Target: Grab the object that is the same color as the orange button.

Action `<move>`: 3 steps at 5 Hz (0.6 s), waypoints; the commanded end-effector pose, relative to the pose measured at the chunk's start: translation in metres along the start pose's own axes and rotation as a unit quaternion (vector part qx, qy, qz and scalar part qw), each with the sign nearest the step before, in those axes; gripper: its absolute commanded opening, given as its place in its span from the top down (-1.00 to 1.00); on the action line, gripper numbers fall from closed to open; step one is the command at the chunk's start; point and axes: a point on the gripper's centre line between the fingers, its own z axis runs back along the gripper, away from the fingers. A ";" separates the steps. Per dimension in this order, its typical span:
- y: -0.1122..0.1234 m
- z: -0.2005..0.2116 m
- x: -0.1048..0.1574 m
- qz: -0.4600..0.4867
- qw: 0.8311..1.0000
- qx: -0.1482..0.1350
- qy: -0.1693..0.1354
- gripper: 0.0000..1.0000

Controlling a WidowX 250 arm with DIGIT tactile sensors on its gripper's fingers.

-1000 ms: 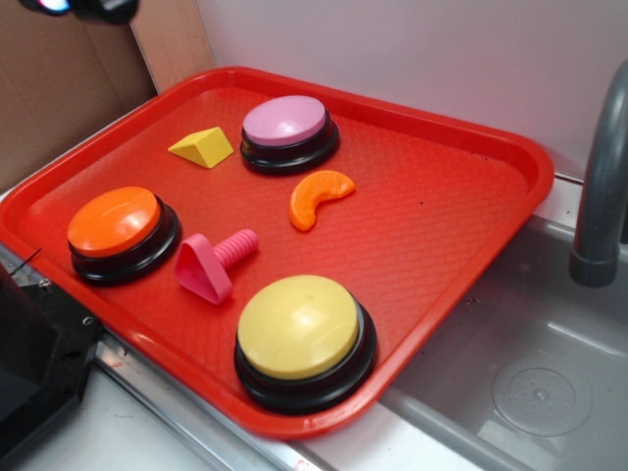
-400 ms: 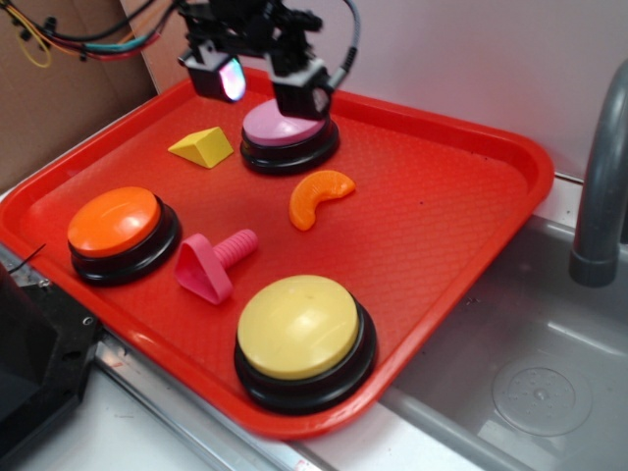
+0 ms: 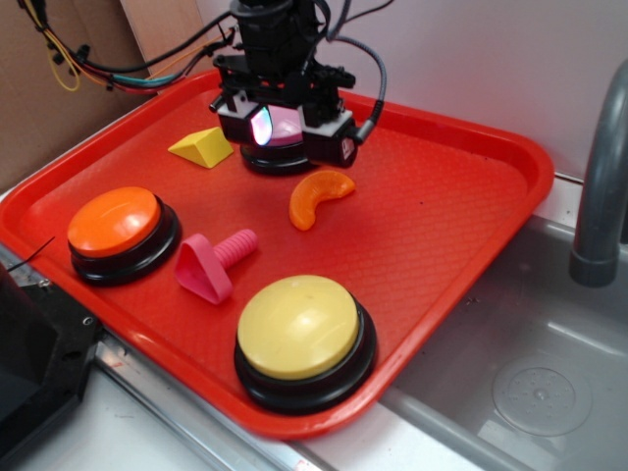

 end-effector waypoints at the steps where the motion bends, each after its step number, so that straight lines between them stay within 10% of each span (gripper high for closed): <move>1: -0.008 -0.025 0.001 -0.002 1.000 0.017 -0.011 -1.00; 3: -0.015 -0.038 0.003 -0.013 0.999 0.006 -0.036 -1.00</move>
